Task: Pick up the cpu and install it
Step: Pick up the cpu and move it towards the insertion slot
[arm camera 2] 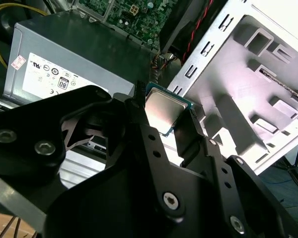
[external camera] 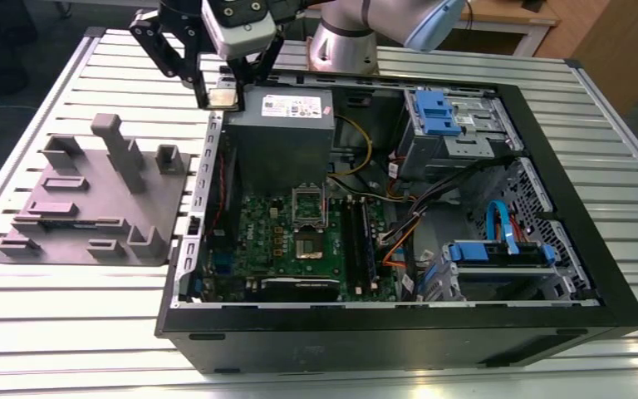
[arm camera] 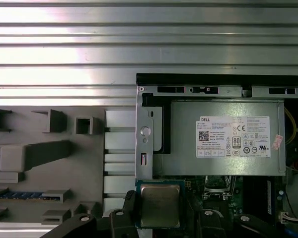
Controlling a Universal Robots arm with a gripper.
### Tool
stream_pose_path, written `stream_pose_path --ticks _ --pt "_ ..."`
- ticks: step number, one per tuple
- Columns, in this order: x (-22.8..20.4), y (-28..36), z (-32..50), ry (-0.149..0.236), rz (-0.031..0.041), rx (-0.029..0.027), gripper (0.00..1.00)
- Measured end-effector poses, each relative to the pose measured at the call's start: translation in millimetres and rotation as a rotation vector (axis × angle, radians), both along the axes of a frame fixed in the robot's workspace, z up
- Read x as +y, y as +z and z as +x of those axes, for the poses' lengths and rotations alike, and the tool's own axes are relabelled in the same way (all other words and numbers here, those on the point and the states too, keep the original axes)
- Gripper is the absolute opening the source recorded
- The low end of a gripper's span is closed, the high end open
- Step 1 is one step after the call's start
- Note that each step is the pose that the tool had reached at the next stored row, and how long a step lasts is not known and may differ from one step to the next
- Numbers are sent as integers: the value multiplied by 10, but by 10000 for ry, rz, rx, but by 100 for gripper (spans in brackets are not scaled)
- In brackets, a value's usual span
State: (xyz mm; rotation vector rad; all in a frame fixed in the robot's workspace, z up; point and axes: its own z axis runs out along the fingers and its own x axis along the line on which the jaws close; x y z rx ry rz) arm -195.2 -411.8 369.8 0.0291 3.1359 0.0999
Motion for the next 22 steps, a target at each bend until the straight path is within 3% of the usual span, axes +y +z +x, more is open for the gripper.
stream_pose_path --ticks 12,22 --pt "0 0 59 1 0 0 47" --pt "0 0 187 0 0 0 47"
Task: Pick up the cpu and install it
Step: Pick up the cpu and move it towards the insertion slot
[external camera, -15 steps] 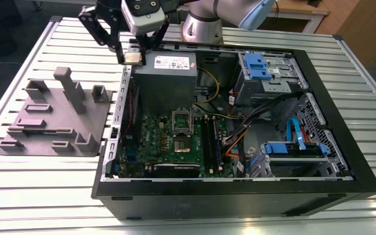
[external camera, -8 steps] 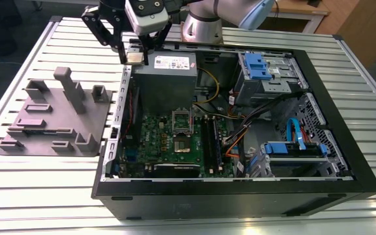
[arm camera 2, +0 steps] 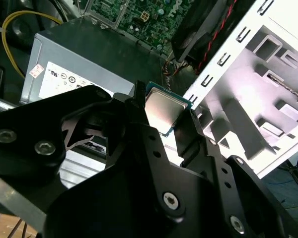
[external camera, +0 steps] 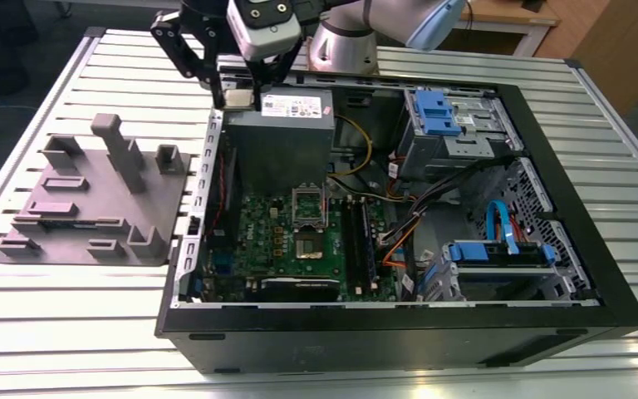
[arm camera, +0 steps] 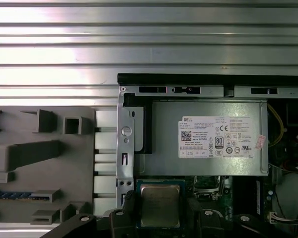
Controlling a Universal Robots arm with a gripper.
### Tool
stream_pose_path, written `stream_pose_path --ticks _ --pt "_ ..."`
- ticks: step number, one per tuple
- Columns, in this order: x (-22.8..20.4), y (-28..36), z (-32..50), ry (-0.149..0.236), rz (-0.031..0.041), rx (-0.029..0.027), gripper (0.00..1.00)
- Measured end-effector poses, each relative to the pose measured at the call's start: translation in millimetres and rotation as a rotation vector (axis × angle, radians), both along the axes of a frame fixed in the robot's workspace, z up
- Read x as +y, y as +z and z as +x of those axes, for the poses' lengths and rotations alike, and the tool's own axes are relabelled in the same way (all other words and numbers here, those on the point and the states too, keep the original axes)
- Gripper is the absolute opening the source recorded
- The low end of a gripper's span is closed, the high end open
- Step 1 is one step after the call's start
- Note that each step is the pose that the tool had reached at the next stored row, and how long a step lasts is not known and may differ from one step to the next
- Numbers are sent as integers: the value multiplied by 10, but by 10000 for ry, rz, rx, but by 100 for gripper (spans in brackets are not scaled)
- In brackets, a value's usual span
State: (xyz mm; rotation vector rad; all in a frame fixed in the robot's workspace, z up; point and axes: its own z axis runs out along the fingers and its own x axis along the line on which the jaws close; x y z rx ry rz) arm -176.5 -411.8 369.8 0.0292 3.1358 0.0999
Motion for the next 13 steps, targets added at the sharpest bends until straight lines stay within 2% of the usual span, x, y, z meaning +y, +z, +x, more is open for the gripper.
stream_pose_path --ticks 13 --pt "0 0 198 1 0 0 47"
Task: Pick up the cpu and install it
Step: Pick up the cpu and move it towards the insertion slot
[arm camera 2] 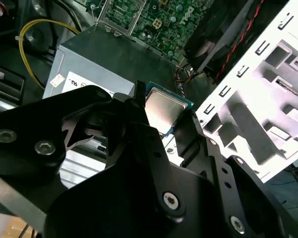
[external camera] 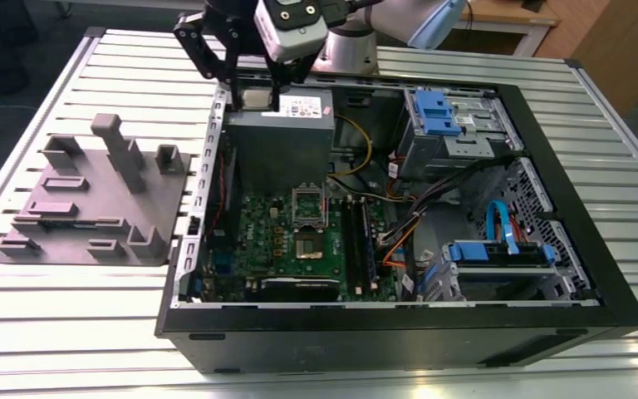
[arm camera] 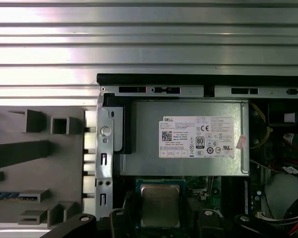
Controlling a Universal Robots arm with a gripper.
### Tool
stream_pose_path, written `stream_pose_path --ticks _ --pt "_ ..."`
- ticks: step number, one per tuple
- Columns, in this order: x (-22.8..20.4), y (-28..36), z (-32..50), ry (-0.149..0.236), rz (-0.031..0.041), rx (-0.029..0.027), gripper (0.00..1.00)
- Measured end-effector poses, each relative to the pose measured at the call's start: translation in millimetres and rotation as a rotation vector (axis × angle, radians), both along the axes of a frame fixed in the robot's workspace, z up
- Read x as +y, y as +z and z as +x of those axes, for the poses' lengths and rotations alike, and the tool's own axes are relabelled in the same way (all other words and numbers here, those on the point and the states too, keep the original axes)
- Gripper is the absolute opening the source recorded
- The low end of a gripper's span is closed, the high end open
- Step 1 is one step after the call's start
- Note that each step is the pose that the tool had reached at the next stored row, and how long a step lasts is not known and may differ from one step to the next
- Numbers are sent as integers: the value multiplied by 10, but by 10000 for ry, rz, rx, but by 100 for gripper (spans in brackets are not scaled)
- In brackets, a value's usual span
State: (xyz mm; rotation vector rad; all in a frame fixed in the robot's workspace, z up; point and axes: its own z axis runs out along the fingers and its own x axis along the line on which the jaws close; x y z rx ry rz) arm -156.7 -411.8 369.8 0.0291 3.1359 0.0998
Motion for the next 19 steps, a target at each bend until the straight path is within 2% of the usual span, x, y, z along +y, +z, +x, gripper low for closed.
stream_pose_path --ticks 11,19 --pt "0 0 127 0 1 0 47" --pt "0 0 258 0 -1 0 47"
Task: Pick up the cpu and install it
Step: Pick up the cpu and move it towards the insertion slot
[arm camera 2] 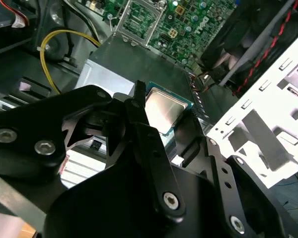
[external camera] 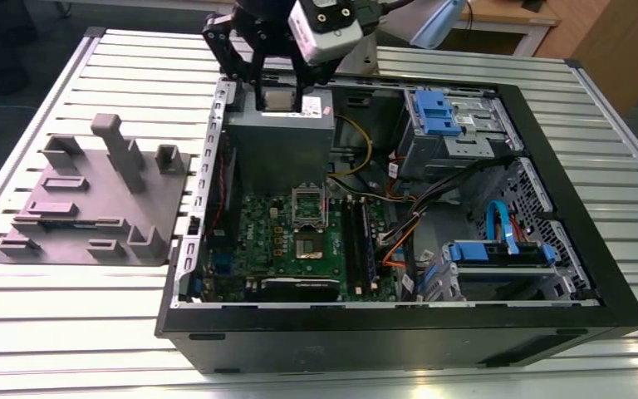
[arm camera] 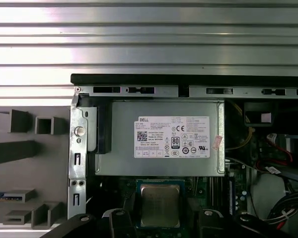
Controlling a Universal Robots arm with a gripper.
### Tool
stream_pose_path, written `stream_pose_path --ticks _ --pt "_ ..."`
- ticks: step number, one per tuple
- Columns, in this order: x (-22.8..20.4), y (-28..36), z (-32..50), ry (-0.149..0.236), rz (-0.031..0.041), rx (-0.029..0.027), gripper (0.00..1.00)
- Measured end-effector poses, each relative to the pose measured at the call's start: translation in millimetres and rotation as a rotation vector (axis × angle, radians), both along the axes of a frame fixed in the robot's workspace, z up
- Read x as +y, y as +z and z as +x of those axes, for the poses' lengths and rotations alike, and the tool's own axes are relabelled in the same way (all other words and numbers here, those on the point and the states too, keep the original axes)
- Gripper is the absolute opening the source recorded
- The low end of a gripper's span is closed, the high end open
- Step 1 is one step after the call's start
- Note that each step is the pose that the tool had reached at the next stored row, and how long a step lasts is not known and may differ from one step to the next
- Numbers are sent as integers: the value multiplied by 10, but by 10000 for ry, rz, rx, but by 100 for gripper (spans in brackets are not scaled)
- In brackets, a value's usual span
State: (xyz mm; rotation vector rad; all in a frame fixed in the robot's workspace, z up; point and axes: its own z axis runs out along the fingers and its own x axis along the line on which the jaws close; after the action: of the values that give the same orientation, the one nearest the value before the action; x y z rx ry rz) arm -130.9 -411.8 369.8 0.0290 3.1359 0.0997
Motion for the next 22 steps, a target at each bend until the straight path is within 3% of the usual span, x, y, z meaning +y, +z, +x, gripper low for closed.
stream_pose_path --ticks 15,22 --pt "0 0 319 0 1 0 47" --pt "-1 0 339 0 1 0 47"
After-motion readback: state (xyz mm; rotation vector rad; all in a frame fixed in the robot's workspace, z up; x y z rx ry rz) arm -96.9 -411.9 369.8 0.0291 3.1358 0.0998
